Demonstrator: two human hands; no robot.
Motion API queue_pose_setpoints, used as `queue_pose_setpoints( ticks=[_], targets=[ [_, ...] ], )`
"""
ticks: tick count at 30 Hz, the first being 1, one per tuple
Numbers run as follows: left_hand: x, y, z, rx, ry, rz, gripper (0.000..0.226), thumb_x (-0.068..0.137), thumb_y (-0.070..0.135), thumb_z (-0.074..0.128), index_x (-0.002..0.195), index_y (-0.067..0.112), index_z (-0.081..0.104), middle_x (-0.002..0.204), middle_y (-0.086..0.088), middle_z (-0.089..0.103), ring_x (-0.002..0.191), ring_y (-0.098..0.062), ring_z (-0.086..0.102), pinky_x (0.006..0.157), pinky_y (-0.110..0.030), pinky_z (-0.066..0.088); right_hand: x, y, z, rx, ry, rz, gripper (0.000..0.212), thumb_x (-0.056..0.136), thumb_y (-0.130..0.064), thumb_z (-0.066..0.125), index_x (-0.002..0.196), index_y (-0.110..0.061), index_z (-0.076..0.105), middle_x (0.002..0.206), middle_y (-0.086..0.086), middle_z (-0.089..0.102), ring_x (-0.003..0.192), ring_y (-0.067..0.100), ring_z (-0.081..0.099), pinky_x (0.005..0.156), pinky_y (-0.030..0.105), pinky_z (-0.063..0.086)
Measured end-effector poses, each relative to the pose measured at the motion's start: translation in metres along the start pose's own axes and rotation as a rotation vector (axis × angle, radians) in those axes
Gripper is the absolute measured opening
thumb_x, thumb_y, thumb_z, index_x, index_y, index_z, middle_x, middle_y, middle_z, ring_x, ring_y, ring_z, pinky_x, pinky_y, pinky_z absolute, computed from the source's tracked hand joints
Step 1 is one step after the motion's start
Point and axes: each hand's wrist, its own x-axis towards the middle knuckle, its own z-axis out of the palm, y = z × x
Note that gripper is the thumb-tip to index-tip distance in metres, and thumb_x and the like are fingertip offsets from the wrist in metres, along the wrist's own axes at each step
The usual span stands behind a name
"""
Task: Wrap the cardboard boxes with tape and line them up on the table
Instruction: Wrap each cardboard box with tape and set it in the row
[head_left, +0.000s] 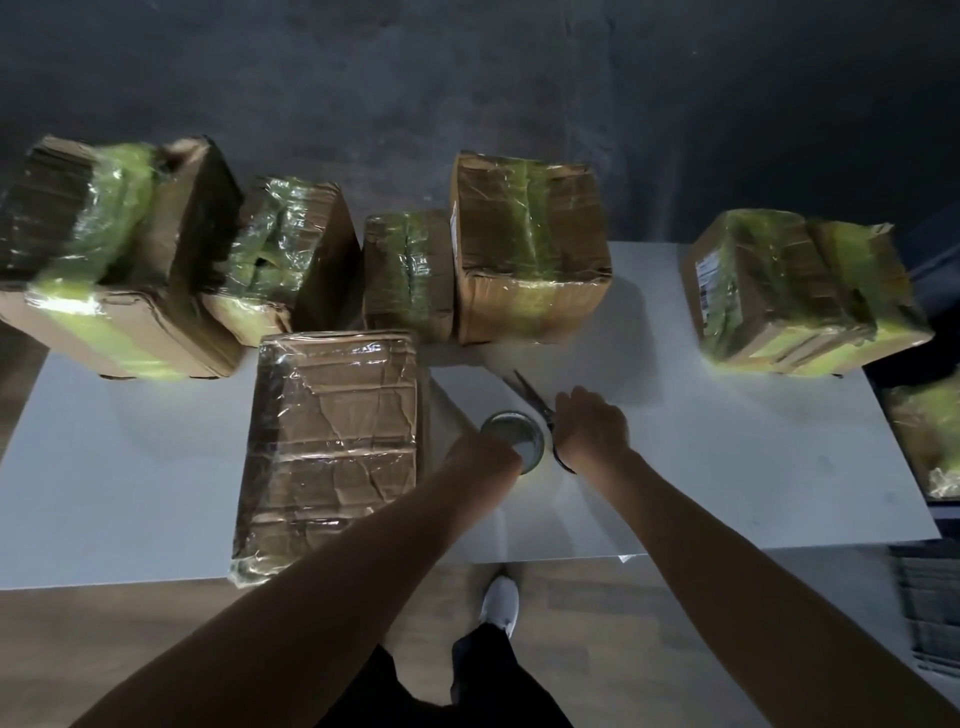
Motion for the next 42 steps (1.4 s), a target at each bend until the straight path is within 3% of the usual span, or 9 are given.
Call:
queue_pose_setpoints(
  ticks=[9,13,17,21,24,27,33,36,42],
  targets=[
    [-0.078,-0.09,-0.012,-0.314,1.016,-0.149,0.023,0.08,0.006,0.063,0.102,0.009,0.07,0.095,-0.013,0.07,0.09,-0.032,0.065,0.076,-0.04,0.052,-0.001,-0.095,-0.059,1.025,-0.071,-0.101,0.058,0.101,-0.054,0.028,0.134,-0.012,0.05,0.133,0.012,0.056,0.123,0.029,0.051,0.087,0.03,0.037],
    [-0.086,-0.122,0.03,-0.406,0.673,-0.379,0.048,0.098,0.032,0.045,0.143,0.017,0.043,0.154,-0.012,0.035,0.145,-0.034,0.024,0.113,-0.059,0.022,0.001,-0.14,-0.058,1.181,-0.155,-0.13,0.076,0.094,-0.065,0.034,0.149,-0.013,0.031,0.15,0.012,0.04,0.137,0.028,0.038,0.109,0.036,0.031],
    [-0.081,-0.124,0.058,-0.415,0.566,-0.395,0.064,0.096,0.051,0.004,0.155,0.025,0.011,0.163,-0.004,0.002,0.15,-0.027,-0.006,0.117,-0.056,0.002,-0.009,-0.16,-0.039,1.127,-0.141,-0.049,0.065,0.096,-0.064,0.027,0.146,-0.022,0.035,0.139,0.015,0.052,0.126,0.033,0.05,0.1,0.038,0.038],
    [-0.073,-0.123,0.064,-0.422,0.546,-0.407,0.058,0.101,0.046,0.014,0.155,0.026,0.006,0.163,-0.004,-0.005,0.149,-0.026,-0.013,0.118,-0.054,-0.003,-0.021,-0.164,-0.029,0.905,-0.074,-0.006,0.071,0.098,-0.06,0.018,0.112,-0.008,0.063,0.108,0.018,0.066,0.101,0.033,0.062,0.087,0.04,0.048],
    [-0.077,-0.129,0.057,-0.513,0.645,-0.386,0.053,0.101,0.04,0.033,0.152,0.024,0.027,0.162,-0.006,0.014,0.149,-0.03,0.007,0.116,-0.054,0.01,-0.022,-0.155,-0.033,0.856,-0.193,0.01,0.076,0.095,-0.067,0.021,0.083,-0.005,0.064,0.081,0.012,0.064,0.077,0.027,0.062,0.063,0.03,0.041],
    [-0.09,-0.152,0.049,-0.686,0.81,-0.65,0.047,0.096,0.029,0.049,0.14,0.015,0.044,0.15,-0.016,0.037,0.135,-0.038,0.033,0.105,-0.054,0.033,-0.013,-0.145,-0.042,0.991,-0.254,0.051,0.074,0.092,-0.065,0.039,0.132,-0.005,0.053,0.125,0.012,0.06,0.114,0.027,0.057,0.086,0.029,0.038],
    [-0.114,-0.181,0.03,-1.912,0.499,-0.754,0.06,0.095,0.056,0.043,0.107,0.0,0.062,0.113,-0.033,0.061,0.083,-0.035,0.062,0.083,-0.045,0.048,-0.014,-0.148,-0.075,1.302,-0.364,0.059,0.057,0.089,-0.059,0.052,0.104,-0.004,0.059,0.108,0.015,0.062,0.103,0.027,0.059,0.102,0.045,0.043],
    [-0.136,-0.19,0.016,-2.014,0.647,-0.698,0.062,0.094,0.063,0.037,0.111,0.01,0.064,0.1,-0.016,0.067,0.087,-0.031,0.064,0.068,-0.037,0.052,-0.015,-0.139,-0.1,1.434,-0.278,0.106,0.071,0.086,-0.067,0.048,0.122,-0.007,0.061,0.122,0.011,0.064,0.113,0.028,0.059,0.103,0.048,0.044],
    [-0.157,-0.201,-0.023,-1.869,0.614,-0.544,0.042,0.089,0.05,0.061,0.098,0.009,0.069,0.093,-0.017,0.062,0.086,-0.032,0.06,0.084,-0.045,0.048,-0.013,-0.14,-0.148,1.398,-0.043,0.02,0.042,0.08,-0.058,0.052,0.08,-0.017,0.06,0.079,0.008,0.055,0.077,0.022,0.056,0.07,0.036,0.04]
  ],
)
